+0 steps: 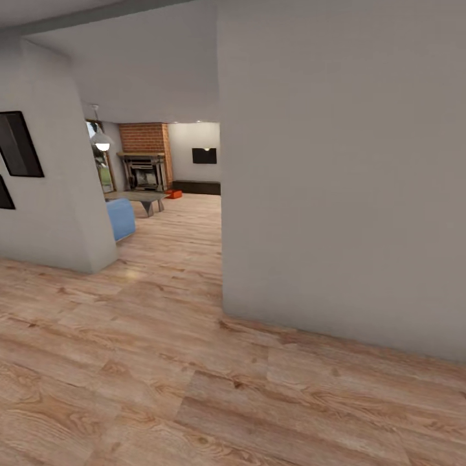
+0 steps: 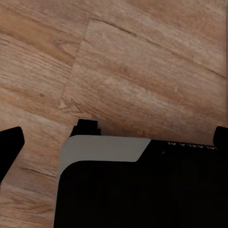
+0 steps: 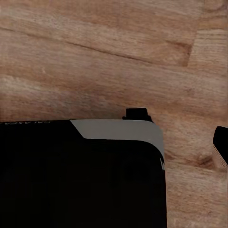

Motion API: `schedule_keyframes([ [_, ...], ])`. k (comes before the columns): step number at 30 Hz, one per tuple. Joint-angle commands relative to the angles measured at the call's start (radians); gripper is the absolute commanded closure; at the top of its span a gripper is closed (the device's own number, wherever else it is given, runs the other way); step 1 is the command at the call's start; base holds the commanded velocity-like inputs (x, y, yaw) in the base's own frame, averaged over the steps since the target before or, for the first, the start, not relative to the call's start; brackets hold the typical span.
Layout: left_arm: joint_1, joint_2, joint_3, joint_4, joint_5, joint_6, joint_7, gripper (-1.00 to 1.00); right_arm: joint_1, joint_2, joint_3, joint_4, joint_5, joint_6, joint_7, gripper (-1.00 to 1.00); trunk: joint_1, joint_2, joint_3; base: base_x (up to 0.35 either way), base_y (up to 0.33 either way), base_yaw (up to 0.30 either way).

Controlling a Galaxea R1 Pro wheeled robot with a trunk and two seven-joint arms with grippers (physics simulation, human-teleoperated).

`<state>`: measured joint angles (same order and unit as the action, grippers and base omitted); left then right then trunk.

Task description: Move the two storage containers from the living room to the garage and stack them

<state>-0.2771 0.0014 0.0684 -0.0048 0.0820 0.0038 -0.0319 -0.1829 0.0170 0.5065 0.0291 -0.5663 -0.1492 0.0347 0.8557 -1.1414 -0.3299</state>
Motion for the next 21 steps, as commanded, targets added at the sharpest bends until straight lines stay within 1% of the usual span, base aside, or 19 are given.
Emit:
schedule_keyframes([
  [1, -0.001, 0.0, 0.006, 0.0, 0.009, 0.001, -0.003, -1.0, -0.001, 0.001, 0.008, 0.003, -0.01, -0.006, 0.004, -1.0, 0.001, -0.001, -0.001, 0.327, 0.0, 0.064],
  [5, -0.001, 0.0, 0.006, 0.0, 0.009, 0.001, -0.003, -1.0, -0.001, 0.001, 0.007, 0.003, -0.01, -0.007, 0.004, -1.0, 0.001, -0.001, -0.001, 0.327, 0.0, 0.164],
  [21, -0.001, 0.0, 0.006, 0.0, 0.009, -0.001, -0.003, -1.0, -0.001, 0.001, 0.007, 0.003, -0.01, -0.007, 0.004, -1.0, 0.001, -0.001, -0.001, 0.327, 0.0, 0.264],
])
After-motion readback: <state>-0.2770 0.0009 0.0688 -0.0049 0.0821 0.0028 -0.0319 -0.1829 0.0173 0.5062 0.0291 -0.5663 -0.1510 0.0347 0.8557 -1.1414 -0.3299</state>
